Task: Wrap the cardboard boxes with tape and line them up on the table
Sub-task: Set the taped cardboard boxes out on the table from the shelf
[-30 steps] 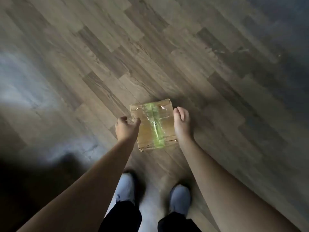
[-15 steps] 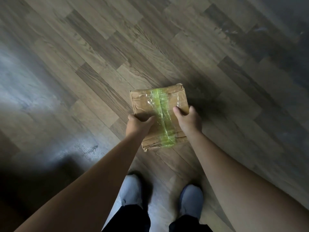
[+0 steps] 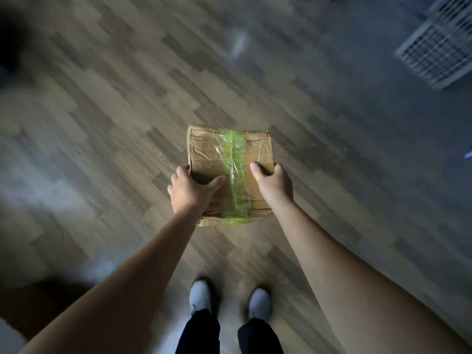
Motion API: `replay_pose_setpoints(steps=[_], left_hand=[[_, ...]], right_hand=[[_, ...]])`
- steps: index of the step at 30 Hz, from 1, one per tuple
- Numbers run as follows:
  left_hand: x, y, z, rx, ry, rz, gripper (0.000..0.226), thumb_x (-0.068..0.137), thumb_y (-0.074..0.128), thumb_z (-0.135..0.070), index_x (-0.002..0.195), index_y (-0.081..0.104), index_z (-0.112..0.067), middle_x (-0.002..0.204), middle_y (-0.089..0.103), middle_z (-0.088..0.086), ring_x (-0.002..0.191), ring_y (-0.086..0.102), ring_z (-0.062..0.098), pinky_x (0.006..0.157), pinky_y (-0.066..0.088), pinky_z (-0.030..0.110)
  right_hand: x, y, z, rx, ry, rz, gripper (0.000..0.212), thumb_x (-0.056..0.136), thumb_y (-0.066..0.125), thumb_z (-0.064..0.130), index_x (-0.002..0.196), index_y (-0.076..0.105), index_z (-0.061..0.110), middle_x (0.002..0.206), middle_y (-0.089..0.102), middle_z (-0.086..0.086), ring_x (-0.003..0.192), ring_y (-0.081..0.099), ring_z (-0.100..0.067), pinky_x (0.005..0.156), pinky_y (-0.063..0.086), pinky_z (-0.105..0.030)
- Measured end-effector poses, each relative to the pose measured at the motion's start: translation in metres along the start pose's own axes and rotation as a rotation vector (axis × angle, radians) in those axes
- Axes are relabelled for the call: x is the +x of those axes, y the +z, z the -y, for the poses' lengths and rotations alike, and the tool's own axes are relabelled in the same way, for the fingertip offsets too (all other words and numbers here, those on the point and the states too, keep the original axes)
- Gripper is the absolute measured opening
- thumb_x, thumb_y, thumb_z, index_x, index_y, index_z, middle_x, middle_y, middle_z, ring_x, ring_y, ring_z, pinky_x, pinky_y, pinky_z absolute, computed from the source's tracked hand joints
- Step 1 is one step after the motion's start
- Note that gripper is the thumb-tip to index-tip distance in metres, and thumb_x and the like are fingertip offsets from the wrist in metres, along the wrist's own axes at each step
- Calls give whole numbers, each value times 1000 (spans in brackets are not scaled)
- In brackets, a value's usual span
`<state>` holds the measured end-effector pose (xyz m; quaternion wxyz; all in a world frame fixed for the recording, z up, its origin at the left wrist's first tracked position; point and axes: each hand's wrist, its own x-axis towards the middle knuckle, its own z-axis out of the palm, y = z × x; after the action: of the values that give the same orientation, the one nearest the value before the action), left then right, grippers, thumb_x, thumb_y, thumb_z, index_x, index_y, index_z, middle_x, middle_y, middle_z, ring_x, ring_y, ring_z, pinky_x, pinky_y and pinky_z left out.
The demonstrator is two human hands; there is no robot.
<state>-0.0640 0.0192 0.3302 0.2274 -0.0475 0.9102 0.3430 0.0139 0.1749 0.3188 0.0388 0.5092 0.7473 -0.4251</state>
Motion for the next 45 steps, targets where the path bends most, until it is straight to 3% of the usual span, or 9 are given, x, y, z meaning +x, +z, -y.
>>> replay_pose_setpoints(steps=[6,11,17,21,25,28,34,39,45], left_hand=[[-55,-109,-102,-73,115,29,90,60,80,-62,128,50,-12,124,54,7,120,49,29,103,42,42],[-70,-179,-161,-138,234,38,90,57,82,-62,126,51,-14,124,55,5,119,51,29,103,43,44],[-70,-216,-204,-349,320,138,83,58,90,-45,122,44,-16,117,56,0,109,58,20,95,49,36],[-56,-219,-229,-337,377,155,82,61,89,-44,121,41,-15,112,56,-2,102,57,17,91,49,33],[-30,-213,-261,-322,397,144,83,60,89,-45,122,41,-17,109,54,-5,99,55,15,89,47,30],[1,-207,-294,-302,399,124,76,59,89,-45,111,39,-20,105,55,-5,98,56,16,88,49,33],[75,-191,-381,-301,383,66,76,59,88,-48,116,48,-18,101,58,-5,93,58,16,79,47,30],[132,-184,-450,-350,369,62,69,63,87,-45,116,51,-19,108,61,-1,97,60,19,88,53,37],[223,-191,-505,-395,336,60,70,62,87,-46,117,56,-16,110,65,0,97,63,18,88,55,38]], right_hand=[[-63,-109,98,7,-51,-33,47,83,56,65,100,44,22,90,53,3,82,53,-21,70,43,-31],[-104,-160,161,66,-108,-108,48,83,53,67,101,49,23,94,55,2,86,53,-22,72,40,-30],[-123,-193,207,132,-160,-225,49,84,53,66,102,58,20,94,60,1,84,55,-23,70,41,-30],[-112,-203,225,171,-156,-253,50,84,53,65,104,58,19,95,61,2,86,57,-22,69,41,-31],[-80,-212,242,201,-153,-258,52,85,53,64,108,58,18,98,62,1,87,58,-23,68,41,-30],[-43,-220,263,219,-165,-233,54,86,53,63,112,58,16,101,62,-1,89,58,-23,69,42,-30],[57,-252,325,190,-227,-210,54,89,50,63,113,56,15,96,59,0,77,52,-18,50,33,-23],[131,-278,384,161,-244,-208,54,90,49,62,114,54,14,94,56,0,70,50,-13,48,31,-22],[215,-277,465,124,-249,-162,57,89,51,61,116,55,12,102,60,-3,87,57,-22,63,40,-28]])
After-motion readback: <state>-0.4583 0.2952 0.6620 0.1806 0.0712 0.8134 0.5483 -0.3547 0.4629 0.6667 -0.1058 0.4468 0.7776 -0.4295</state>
